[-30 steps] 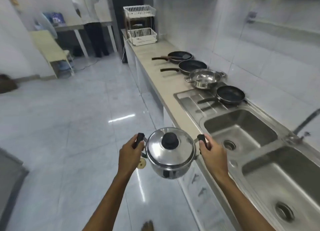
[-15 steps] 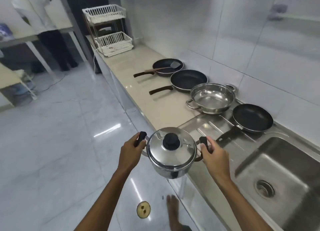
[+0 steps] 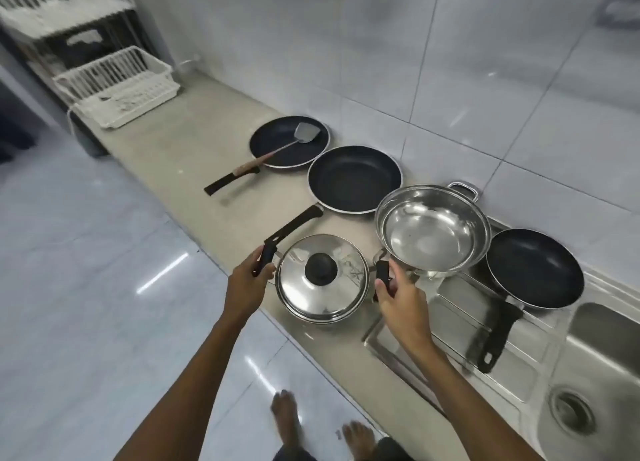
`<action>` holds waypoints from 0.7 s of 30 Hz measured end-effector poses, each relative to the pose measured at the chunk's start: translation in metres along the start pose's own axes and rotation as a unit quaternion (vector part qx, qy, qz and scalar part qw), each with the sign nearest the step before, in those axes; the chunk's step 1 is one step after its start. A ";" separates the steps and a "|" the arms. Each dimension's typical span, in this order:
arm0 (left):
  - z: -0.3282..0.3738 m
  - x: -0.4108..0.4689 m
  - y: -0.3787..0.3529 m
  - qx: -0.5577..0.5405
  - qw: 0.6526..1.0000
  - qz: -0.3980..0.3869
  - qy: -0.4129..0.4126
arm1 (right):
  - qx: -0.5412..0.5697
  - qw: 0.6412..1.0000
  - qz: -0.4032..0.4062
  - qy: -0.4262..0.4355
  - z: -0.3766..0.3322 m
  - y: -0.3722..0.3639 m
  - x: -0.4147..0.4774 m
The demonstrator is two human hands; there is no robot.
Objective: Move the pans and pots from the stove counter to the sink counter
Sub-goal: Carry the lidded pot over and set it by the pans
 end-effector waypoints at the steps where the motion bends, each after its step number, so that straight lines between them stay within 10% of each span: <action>1: -0.001 0.018 0.001 0.003 1.000 -0.015 -0.006 | 0.000 1.000 0.012 -0.012 -0.002 -0.007 0.007; 21: -0.013 0.187 -0.002 -0.018 0.969 -0.209 -0.133 | 0.017 0.963 0.216 -0.162 -0.045 -0.089 0.034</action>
Point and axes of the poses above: each hand's wrist, its own x-axis towards the middle knuckle, its own y-axis out of the back of the hand, z = x × y, the point moved 2 cm from there along x, towards the middle knuckle, and after that the axes turned 4 degrees about -y, right-handed, at the moved point
